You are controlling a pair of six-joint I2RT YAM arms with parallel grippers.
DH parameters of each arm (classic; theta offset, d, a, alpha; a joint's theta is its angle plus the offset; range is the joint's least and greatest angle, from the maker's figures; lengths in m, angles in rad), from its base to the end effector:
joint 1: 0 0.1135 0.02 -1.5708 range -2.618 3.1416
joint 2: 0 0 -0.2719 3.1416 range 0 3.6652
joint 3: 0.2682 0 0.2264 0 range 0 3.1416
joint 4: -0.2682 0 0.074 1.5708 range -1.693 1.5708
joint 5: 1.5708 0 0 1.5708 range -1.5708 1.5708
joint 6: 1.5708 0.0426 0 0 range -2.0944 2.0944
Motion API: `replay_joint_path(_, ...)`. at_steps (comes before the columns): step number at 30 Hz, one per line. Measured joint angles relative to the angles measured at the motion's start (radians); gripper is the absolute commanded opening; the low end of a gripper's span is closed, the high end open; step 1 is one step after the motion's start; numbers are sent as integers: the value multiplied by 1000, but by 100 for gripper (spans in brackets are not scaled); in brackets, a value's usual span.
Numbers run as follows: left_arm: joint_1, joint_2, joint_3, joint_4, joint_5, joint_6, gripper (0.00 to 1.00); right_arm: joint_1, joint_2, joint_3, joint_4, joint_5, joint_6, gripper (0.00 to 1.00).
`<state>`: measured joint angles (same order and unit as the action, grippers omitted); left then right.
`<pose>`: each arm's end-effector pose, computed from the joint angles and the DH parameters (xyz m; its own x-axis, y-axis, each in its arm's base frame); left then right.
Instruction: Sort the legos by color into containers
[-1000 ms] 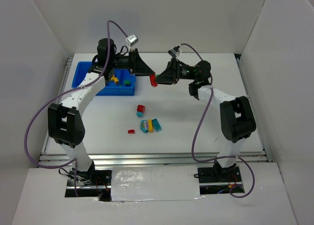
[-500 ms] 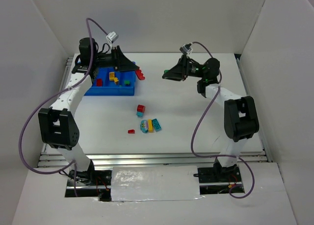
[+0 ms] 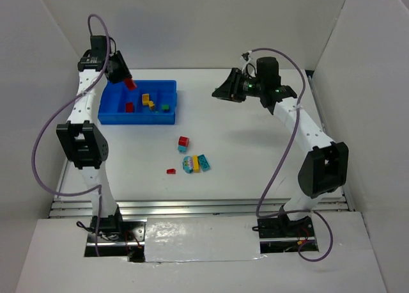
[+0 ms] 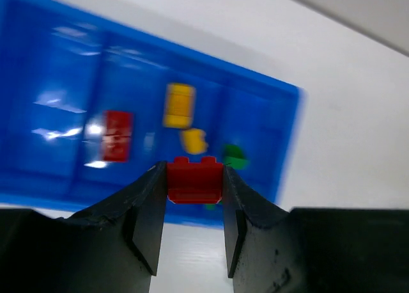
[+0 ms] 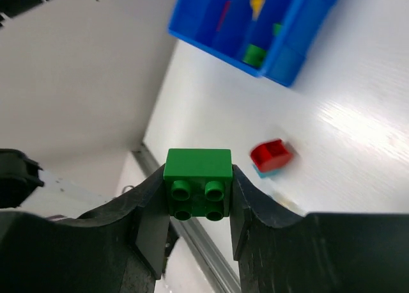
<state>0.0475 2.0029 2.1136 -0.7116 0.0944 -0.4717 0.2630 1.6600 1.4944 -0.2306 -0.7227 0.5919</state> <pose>0.4399 0.0169 0.3783 -0.5169 -0.4775 -0.7105 -0.2295 0.8769 -0.4223 0.3472 0.1227 0.3666 -0.7468 0.2323 -0.6232 -0.4429 0.5254 0.7265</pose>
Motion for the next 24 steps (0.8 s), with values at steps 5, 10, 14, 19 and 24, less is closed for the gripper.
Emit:
replay_joint_path(5,48,182,111,-104,-211,2,0,4,-33,2,-198,146,-92,0)
replay_joint_path(10,53,268,125,-140,-278,3,1,3,-32,10,-300,197,-126,0)
replay_joint_path(14,53,291,152,-157,-301,3,46,3,-8,68,-340,197,-139,0)
replay_joint_path(19,58,291,163,-159,-326,7,100,3,36,146,-348,186,-144,0)
replay_joint_path(24,64,288,163,-160,-306,4,99,4,64,163,-360,172,-143,0)
